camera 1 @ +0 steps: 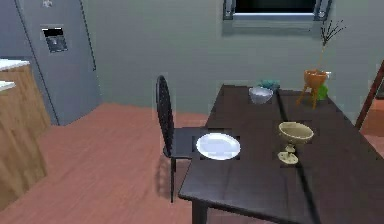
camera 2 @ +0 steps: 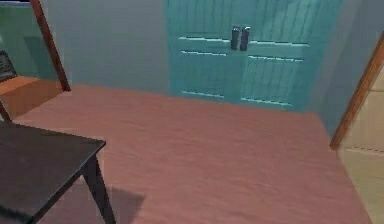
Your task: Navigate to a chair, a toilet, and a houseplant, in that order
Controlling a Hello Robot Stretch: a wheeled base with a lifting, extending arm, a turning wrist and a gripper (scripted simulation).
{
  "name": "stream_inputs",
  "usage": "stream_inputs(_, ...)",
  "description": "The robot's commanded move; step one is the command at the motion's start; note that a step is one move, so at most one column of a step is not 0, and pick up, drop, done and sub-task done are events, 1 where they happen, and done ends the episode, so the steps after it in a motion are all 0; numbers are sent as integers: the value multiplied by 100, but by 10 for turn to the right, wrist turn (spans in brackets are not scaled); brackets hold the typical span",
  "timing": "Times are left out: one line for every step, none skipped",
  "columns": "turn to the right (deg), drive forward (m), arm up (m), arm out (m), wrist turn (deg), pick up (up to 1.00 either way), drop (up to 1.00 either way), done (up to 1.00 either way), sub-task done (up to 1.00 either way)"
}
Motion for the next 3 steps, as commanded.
stream_inputs(0, 0, 0, 0, 0, 0, 0, 0, 100)
stream_inputs(450, 0, 0, 0, 0, 0, 0, 0, 0)
stream_inputs(450, 0, 0, 0, 0, 0, 0, 0, 0)
